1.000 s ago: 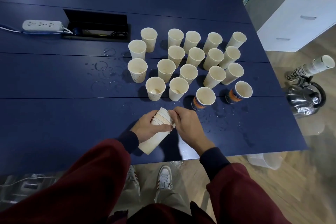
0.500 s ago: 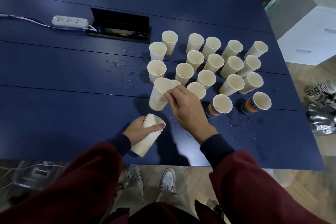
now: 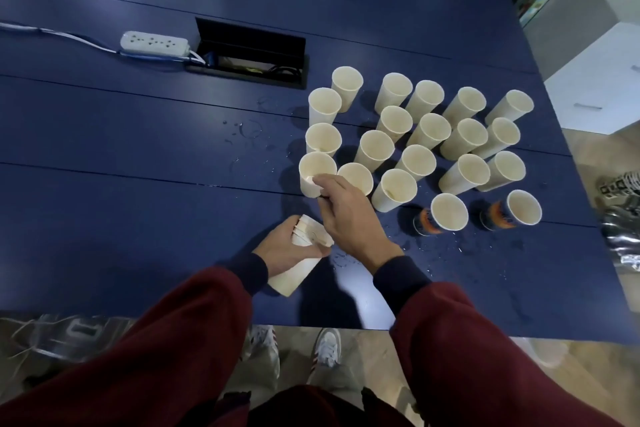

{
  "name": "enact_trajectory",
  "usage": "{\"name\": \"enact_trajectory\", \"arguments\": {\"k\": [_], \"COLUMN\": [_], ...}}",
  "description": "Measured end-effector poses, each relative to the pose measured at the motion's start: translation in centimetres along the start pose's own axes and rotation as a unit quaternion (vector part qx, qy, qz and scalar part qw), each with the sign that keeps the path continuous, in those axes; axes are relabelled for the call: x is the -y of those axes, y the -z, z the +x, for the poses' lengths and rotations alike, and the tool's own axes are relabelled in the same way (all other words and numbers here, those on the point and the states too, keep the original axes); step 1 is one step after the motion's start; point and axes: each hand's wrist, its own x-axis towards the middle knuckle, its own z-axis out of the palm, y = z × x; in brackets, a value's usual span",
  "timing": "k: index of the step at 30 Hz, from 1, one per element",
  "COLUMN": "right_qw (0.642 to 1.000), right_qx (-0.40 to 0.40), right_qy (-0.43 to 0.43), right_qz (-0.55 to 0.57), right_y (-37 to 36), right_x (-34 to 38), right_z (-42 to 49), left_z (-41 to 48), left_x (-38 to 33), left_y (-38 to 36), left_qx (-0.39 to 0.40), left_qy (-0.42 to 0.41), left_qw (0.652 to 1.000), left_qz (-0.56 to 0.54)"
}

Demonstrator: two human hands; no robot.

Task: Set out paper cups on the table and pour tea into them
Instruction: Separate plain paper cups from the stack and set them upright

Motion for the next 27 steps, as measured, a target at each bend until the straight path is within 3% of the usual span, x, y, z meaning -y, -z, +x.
{"name": "enact_trajectory", "arguments": {"k": [4,8,11,20,27], "right_qw": [0.995,0.983,0.972,0.976,0.963], "right_qx": [-0.081,-0.087,-0.073,-0.025,-0.108], "right_qy": [-0.046,-0.160,-0.222,-0.208,-0.231], "right_qz": [0.023,-0.012,0.022,0.057,0.083], "right_y": [1.3,2.6,4.1,10.3,13.8], "right_x": [-0.5,-3.0,-5.0,-12.3,-17.7], "right_z": [-3.2,-7.8,-10.7,-15.7,-18.2], "left_z": [1.0,1.7,2.5,3.7,5.6], "left_x": [0.2,-1.0,-2.1,-5.4,-7.3], "left_y": [-1.3,-4.1,-6.8,-16.0,-23.9], "left_qx": [0.076,0.128,0.156,0.181,0.155], "left_qy": [-0.002,-0.028,-0.039,-0.031,-0.009], "left_qw": [0.997,0.990,0.986,0.980,0.987], "left_qz": [0.026,0.044,0.044,0.075,0.034]}}
